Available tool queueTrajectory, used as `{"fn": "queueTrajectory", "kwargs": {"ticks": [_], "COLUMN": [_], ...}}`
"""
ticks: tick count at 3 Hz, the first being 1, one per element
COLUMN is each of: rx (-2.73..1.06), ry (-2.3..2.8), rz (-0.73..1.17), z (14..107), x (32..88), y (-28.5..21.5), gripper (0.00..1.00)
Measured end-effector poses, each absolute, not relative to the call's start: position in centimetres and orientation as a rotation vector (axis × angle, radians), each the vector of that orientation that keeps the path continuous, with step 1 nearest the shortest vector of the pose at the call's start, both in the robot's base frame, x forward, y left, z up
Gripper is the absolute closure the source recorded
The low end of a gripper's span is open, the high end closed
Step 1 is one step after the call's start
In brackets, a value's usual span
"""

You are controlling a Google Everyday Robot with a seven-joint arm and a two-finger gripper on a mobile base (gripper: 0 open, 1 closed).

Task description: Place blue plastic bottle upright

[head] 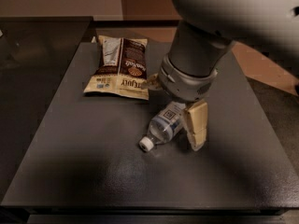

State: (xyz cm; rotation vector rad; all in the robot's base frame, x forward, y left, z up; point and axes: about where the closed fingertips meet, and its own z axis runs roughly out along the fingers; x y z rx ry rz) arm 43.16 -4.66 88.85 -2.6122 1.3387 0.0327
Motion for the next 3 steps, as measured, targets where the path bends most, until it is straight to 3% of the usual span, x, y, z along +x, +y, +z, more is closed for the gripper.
{"fn": "queueTrajectory", "kwargs": {"ticks": [2,3], "rx": [-2.739,-2.789], "ry": [1.140,1.089], "rz": [-0.037,-0.054], "z": [86.2,85.3], "x": [43.5,43.6], "y": [-4.1,-4.1], "gripper": [0.00,0.18]}}
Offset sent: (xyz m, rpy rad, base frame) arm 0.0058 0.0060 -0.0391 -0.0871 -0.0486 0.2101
